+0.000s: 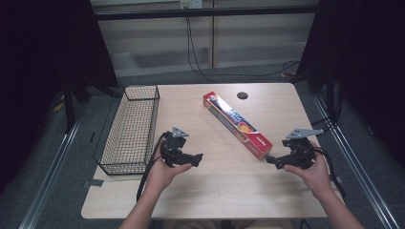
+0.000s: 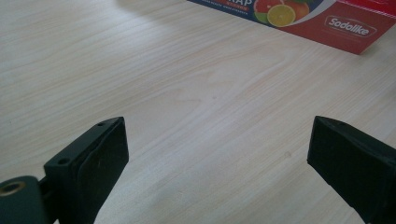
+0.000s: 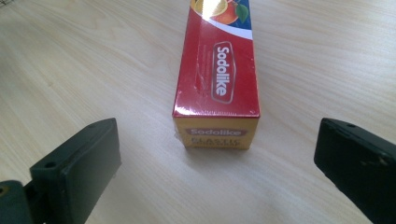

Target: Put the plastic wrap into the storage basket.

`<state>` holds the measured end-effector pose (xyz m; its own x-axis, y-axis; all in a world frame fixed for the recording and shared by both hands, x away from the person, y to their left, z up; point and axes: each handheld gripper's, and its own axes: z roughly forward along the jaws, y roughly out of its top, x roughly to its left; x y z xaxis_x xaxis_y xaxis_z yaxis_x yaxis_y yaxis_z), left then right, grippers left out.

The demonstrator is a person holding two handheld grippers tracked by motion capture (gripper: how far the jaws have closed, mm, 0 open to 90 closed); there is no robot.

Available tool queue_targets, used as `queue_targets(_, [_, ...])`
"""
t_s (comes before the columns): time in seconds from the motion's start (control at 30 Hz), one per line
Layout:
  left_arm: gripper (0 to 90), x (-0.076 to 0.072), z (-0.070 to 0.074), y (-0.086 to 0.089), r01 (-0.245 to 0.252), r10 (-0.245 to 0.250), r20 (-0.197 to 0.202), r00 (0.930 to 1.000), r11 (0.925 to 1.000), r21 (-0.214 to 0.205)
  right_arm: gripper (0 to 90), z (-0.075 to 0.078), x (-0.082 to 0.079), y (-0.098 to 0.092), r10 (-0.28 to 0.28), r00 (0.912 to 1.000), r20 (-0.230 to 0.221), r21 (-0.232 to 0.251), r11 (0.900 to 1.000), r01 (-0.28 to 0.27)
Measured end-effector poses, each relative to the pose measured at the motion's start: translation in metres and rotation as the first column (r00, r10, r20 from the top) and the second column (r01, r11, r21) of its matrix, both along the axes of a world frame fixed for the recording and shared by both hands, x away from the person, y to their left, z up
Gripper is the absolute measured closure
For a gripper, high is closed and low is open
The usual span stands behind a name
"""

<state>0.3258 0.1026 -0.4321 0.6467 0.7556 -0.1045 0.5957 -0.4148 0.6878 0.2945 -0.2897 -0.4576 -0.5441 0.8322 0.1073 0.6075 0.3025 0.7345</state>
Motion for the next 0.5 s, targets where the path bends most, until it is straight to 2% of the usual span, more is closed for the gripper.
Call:
queue_targets(0.13, [5.4,0.000,0.001,0.001,-0.006,0.006,-0.001,1.0000,1.0000,0.000,1.1,0.006,0.010,0.008,0.006,0.9996,-0.028,-0.035,0.9994,-0.007])
queue_targets(0.27, [5.5,-0.001,0.002,0.002,-0.026,0.026,0.005,0.9996,0.9995,-0.015,1.7,0.012,0.025,0.017,0.009,0.9981,-0.061,-0.039,0.9992,-0.011])
queue_targets(0.3, [5.6,0.000,0.003,0.003,-0.010,0.010,0.004,0.9999,0.9999,-0.007,2.0,0.014,0.029,0.019,0.006,0.9975,-0.071,-0.043,0.9990,-0.009])
queue_targets(0.47, [5.7,-0.001,0.002,0.003,-0.005,0.005,0.000,1.0000,1.0000,0.001,2.9,0.017,0.050,0.027,-0.001,0.9951,-0.099,-0.054,0.9985,-0.004])
queue_targets(0.5, [5.7,-0.001,0.002,0.003,-0.005,0.005,0.000,1.0000,1.0000,0.001,3.1,0.017,0.053,0.029,-0.012,0.9943,-0.106,-0.073,0.9974,0.004])
